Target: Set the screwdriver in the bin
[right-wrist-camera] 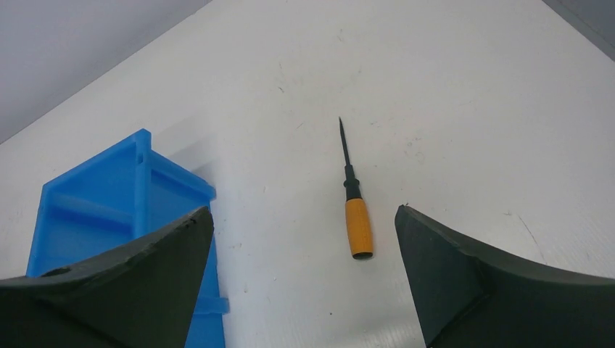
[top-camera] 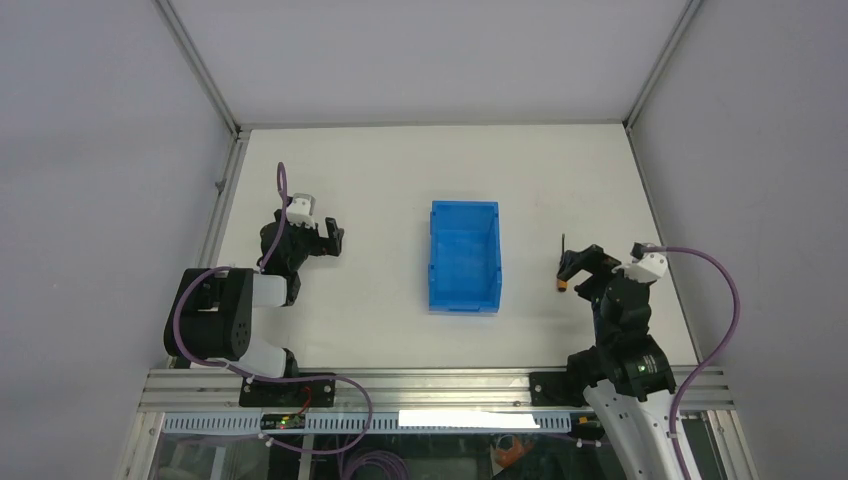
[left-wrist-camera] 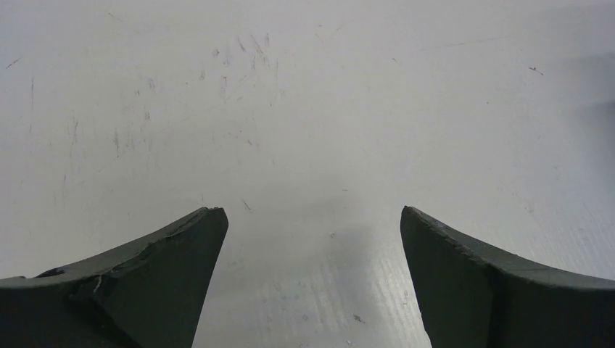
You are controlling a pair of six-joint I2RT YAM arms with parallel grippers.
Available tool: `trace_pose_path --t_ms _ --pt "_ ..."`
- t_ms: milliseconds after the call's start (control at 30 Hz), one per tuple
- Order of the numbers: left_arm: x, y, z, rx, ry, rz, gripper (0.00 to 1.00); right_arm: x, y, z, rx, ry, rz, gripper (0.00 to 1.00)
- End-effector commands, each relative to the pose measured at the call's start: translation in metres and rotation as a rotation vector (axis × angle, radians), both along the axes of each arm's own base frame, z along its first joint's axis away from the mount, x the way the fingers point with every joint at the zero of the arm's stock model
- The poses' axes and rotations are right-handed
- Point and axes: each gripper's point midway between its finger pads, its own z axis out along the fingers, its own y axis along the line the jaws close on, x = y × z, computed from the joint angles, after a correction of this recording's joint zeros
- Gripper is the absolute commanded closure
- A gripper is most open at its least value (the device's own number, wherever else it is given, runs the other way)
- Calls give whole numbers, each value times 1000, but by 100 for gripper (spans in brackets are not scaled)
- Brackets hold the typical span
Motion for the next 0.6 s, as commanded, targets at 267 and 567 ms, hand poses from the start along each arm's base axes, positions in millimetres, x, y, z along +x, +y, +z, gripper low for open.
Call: trace_pose_path --t_ms 267,567 --pt "12 1 22 -12 -81 -2 1 25 14 90 -114 -175 119 1" --pt "12 1 22 -12 -82 0 1 76 -3 94 -238 432 10 1"
